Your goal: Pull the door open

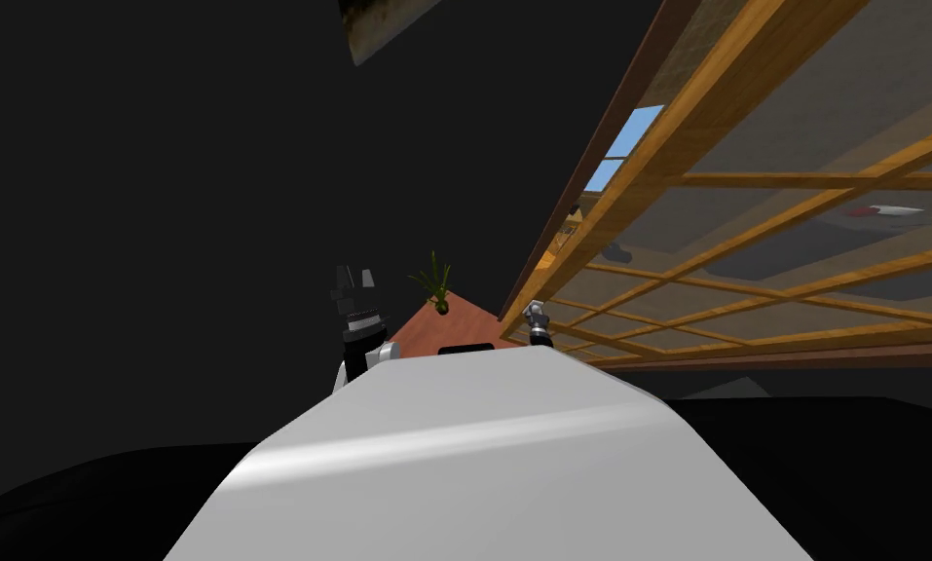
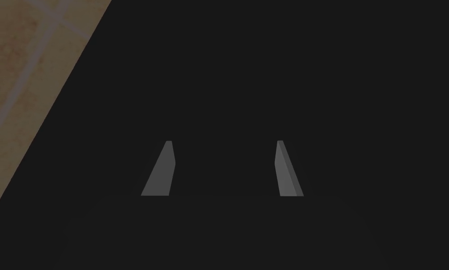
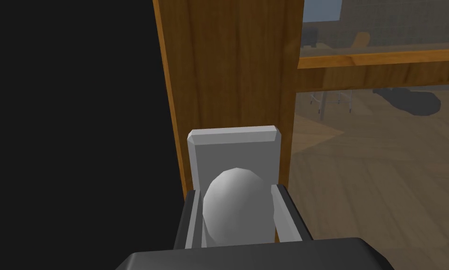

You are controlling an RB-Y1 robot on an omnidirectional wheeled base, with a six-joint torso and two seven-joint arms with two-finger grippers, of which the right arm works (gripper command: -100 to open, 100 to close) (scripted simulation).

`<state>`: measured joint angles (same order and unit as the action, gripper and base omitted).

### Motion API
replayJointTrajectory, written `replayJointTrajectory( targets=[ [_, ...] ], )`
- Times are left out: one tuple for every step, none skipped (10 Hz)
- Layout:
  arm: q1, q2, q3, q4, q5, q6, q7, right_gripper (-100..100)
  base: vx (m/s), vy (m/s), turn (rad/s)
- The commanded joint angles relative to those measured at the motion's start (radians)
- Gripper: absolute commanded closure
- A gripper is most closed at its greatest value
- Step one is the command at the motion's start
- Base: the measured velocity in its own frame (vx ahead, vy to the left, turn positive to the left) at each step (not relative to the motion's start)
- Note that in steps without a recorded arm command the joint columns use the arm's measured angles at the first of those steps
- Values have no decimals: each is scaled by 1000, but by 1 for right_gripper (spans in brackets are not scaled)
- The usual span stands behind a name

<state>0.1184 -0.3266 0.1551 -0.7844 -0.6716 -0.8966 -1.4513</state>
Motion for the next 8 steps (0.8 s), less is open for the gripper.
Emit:
replayJointTrajectory(
  targets=[
    [0,-12,25,1,12,-9,-25,100,-247,-24,87],
    [5,-21,41,-6,20,-10,-38,100,-251,4,85],
    [8,-27,55,-11,26,-11,-48,100,-261,-6,68],
    [10,-22,46,-11,22,-5,-38,100,-113,-3,25],
    [23,-34,70,-17,32,-13,-58,100,-120,-9,96],
    [29,-42,80,-20,37,-19,-67,100,-242,-10,98],
    [35,-51,92,-24,42,-26,-78,100,-246,-26,92],
    [45,-65,110,-30,51,-37,-95,100,-252,-20,128]
  ],
)
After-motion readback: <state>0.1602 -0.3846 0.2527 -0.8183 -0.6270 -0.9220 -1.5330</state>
